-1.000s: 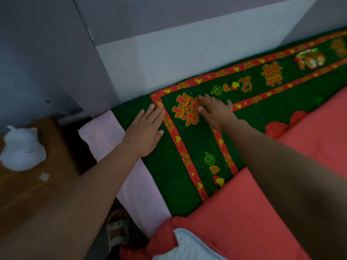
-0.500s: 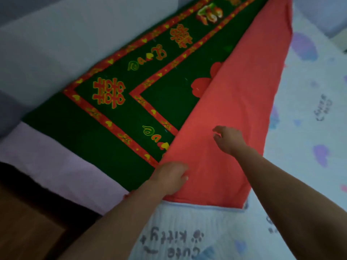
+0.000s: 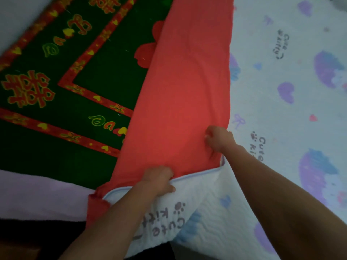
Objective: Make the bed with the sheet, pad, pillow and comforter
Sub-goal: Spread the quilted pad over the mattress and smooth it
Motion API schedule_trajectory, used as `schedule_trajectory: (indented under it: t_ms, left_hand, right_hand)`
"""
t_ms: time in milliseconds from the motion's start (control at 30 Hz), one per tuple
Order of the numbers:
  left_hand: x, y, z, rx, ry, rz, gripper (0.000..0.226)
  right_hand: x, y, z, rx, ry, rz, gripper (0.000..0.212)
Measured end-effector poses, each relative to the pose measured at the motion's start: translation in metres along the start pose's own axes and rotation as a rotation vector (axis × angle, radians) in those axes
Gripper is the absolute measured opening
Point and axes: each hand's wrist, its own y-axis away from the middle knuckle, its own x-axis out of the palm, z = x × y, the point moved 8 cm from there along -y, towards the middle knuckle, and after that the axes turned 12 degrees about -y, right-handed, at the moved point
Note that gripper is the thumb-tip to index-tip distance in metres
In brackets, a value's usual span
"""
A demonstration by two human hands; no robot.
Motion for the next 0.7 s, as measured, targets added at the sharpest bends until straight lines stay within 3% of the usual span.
schedule_trajectory:
  t_ms: [167,300,400,500,700]
  left_hand:
    - [-0.001,0.007,0.006,0.02,0.134,-0.018,0.017]
    - [-0.018,0.028,0.029,-0.022,0.272,-0.118,0.034]
    - [-0.039,0.053,0.055,-0.076,0.313,-0.221,0.035]
    - [-0.063,0.087,0.091,-0.156,0.299,-0.341,0.02]
    - [-0.096,0.167,0.169,-0.325,0.309,-0.489,0.026]
  right_hand:
    - [0.004,0.015,0.0,-0.025,-0.049,0.064,0.037]
    - [0.018,0.041,0.02,-0.142,-0.071,0.316,0.06]
    - [0.024,0.054,0.04,-0.202,0.114,0.394,0.062]
    - [0.018,0.052,0.078,-0.321,0.309,0.332,0.052]
    - [-0.013,0.041,0.191,-0.578,0.432,0.068,0.036]
